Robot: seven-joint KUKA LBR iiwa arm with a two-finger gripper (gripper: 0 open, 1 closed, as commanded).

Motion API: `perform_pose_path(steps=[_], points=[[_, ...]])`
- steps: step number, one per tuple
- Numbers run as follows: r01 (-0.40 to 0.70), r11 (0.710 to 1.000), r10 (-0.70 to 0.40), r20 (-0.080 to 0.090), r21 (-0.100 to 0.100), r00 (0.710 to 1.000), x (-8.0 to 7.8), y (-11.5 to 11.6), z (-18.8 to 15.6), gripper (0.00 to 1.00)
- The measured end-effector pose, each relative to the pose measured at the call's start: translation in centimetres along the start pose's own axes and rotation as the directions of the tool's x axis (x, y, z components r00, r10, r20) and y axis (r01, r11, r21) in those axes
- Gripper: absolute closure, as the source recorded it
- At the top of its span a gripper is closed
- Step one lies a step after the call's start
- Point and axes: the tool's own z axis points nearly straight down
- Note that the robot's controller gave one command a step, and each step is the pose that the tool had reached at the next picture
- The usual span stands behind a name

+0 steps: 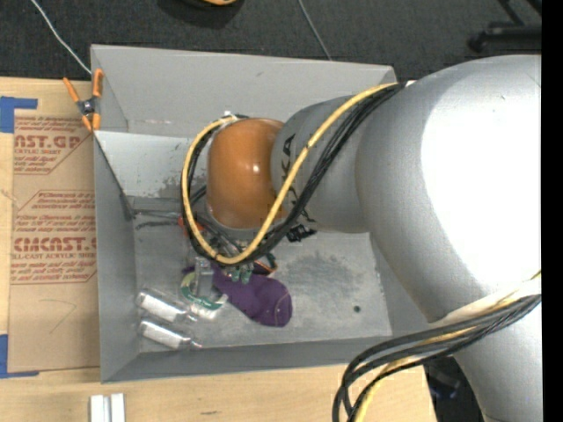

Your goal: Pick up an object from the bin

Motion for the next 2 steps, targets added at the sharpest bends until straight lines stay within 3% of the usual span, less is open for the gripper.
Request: perform_pose_path(steps=[2], points=[[0.000, 1.000, 0.000, 0.000, -0.001, 1.000, -0.01, 0.03, -0.01, 1.00]])
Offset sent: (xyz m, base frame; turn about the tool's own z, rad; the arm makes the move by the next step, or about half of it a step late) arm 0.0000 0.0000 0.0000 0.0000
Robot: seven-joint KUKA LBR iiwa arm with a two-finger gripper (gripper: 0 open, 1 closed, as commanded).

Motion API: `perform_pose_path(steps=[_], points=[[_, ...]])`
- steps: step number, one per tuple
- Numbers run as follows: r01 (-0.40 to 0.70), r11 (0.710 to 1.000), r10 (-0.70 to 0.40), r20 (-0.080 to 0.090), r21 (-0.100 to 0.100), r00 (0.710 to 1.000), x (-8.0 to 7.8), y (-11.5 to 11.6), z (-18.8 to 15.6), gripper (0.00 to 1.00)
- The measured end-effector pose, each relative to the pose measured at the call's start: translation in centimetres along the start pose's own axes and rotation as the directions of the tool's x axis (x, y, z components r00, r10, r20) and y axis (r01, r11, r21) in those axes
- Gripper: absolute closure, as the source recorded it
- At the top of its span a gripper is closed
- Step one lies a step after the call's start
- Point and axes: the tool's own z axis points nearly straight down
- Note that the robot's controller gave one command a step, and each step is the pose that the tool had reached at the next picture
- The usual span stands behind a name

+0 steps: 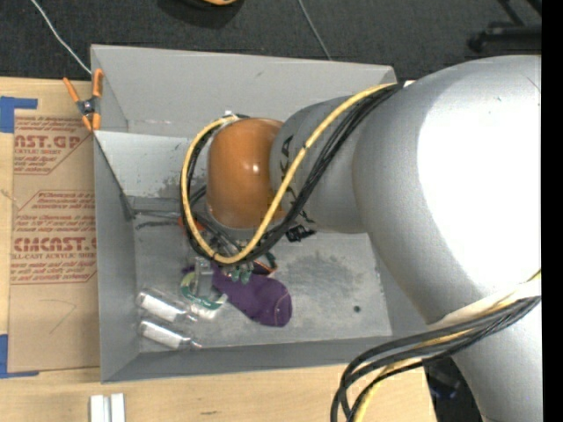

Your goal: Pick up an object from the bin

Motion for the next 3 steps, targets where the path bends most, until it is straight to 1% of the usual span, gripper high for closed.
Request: perform_pose_path(steps=[3], points=[[0.000, 1.000, 0.000, 0.000, 0.000, 1.000, 0.00, 0.00, 0.00, 1.00]])
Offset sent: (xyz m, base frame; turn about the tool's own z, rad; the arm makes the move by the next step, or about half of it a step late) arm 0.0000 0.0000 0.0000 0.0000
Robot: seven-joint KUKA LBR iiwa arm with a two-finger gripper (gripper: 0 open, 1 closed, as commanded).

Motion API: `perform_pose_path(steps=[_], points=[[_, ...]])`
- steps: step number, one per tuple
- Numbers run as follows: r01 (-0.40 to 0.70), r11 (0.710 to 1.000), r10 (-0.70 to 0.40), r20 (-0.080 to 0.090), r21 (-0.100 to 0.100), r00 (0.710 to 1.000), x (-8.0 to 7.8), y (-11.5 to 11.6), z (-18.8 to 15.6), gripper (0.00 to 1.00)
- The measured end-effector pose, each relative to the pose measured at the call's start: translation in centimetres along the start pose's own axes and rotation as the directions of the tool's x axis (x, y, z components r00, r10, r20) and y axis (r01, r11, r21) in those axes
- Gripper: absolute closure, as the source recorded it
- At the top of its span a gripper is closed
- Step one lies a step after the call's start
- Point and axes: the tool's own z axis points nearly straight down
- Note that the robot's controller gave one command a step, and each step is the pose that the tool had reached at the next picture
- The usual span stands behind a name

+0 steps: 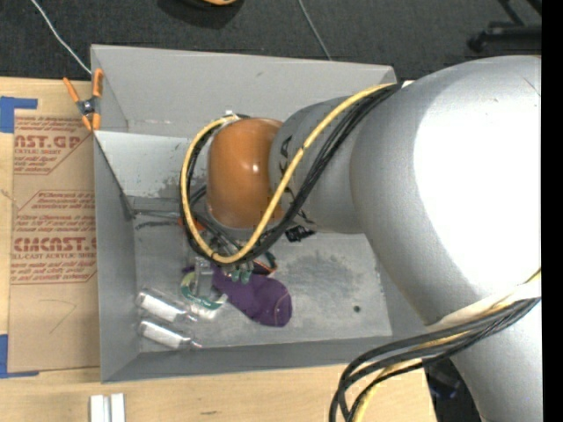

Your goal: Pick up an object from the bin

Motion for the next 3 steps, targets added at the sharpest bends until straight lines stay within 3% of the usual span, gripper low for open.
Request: perform_pose_path(steps=[3], points=[[0.000, 1.000, 0.000, 0.000, 0.000, 1.000, 0.00, 0.01, 0.00, 1.00]])
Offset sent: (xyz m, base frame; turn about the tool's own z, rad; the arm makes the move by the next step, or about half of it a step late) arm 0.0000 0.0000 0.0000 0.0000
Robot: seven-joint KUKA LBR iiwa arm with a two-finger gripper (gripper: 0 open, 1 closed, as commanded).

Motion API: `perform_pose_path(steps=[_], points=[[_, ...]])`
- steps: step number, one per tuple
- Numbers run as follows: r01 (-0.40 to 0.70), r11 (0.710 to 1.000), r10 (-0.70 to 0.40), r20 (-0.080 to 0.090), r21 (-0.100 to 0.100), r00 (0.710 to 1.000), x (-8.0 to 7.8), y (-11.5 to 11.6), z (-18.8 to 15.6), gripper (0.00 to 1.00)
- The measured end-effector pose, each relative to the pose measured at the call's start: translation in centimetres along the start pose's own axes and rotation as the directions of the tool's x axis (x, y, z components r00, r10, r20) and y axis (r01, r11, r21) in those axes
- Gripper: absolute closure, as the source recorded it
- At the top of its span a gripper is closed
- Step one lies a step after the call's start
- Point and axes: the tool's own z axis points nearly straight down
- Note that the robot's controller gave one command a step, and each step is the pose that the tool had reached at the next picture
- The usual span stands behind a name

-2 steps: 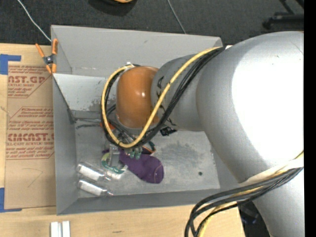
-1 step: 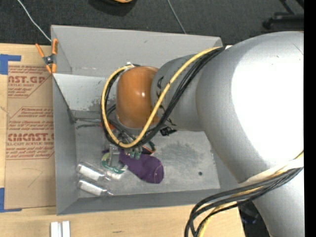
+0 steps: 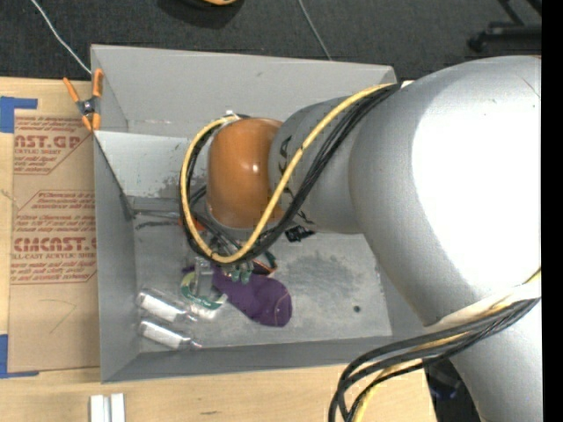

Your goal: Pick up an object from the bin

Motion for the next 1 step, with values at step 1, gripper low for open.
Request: perform_pose_path(steps=[1], points=[[0.000, 1.000, 0.000, 0.000, 0.000, 1.000, 0.00, 0.00, 0.00, 1.00]])
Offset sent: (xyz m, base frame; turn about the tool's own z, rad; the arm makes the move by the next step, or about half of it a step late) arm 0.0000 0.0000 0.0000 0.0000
